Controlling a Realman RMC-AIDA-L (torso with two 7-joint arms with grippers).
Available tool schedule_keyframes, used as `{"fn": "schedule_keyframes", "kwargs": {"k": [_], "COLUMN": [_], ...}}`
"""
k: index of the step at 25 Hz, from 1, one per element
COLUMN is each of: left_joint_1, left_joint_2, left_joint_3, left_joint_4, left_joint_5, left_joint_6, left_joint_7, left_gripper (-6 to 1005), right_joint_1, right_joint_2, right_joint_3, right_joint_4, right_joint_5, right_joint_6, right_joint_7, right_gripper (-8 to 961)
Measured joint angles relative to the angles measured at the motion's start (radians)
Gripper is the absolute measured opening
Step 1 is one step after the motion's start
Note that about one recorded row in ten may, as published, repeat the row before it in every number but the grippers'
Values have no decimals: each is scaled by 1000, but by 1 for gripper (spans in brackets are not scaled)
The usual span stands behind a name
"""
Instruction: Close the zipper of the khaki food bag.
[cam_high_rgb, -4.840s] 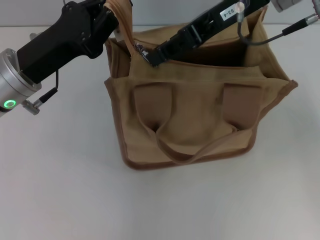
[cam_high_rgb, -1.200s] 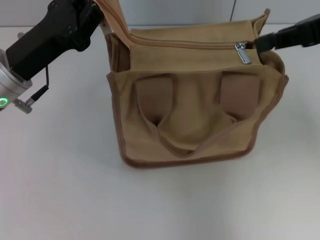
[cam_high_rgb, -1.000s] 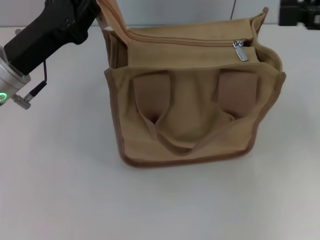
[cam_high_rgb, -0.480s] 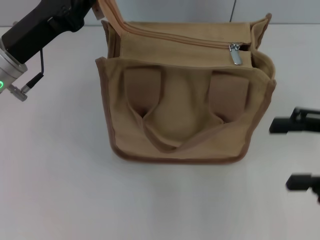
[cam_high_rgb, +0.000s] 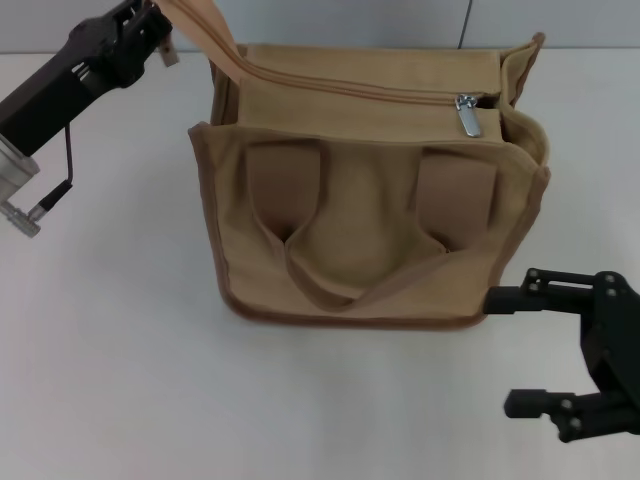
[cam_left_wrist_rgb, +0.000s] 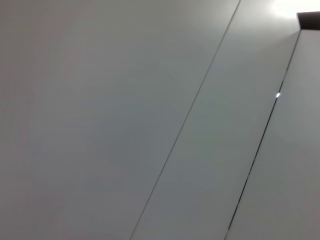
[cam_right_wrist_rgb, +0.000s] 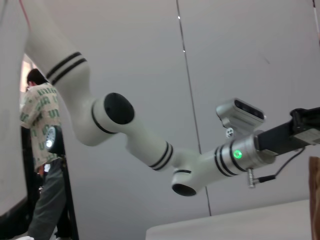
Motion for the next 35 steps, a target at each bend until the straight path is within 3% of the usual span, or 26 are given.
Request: {"fn": "schedule_keyframes", "kwargs": {"k": [3,4,5,7,8,9,10,12,15,16,17,18,19,20,24,29,35], "left_joint_1": [25,65,65,101,125,160,160,201,219,228,251,251,271,271,285,262,259], "left_joint_2": [13,42,42,79,108,159,159,194,176,164,130,130,99,99,54,42,38], "left_joint_3": [26,75,75,124,152,181,181,194,202,211,266,266,345,345,537,643,648], "left_joint_4": [41,119,119,187,224,251,251,256,255,254,255,255,254,254,242,185,168], "left_joint_5": [28,45,45,55,60,60,60,60,66,69,73,73,74,74,74,74,74], "left_joint_6": [-3,12,12,28,39,89,89,204,259,277,296,296,309,309,301,226,223], "left_joint_7": [-40,-93,-93,-149,-185,-221,-221,-194,-133,-102,-6,-6,88,88,219,255,280], "left_gripper": [124,140,156,187,203,219,264,353,487,539,591,643,695,724,812,812,812], "right_joint_1": [1,1,1,2,2,3,3,4,5,4,4,4,5,5,17,46,62], "right_joint_2": [8,8,8,9,10,11,11,18,23,26,30,30,31,31,34,35,35], "right_joint_3": [-3,-3,-3,-2,-2,-3,-3,0,0,0,0,0,0,0,-8,-61,-105], "right_joint_4": [1,1,3,10,13,19,19,31,49,60,85,85,114,114,163,206,207], "right_joint_5": [-4,-4,-4,-5,-5,-5,-5,-5,-6,-6,-6,-6,-7,-7,-37,-42,-42], "right_joint_6": [28,32,34,38,39,44,44,52,57,61,67,67,82,82,159,220,258], "right_joint_7": [-1,0,0,3,3,3,3,3,-18,-33,-68,-68,-85,-85,-93,-111,-112], "right_gripper": [799,800,800,800,800,800,800,800,800,800,800,801,801,801,801,801,801]}}
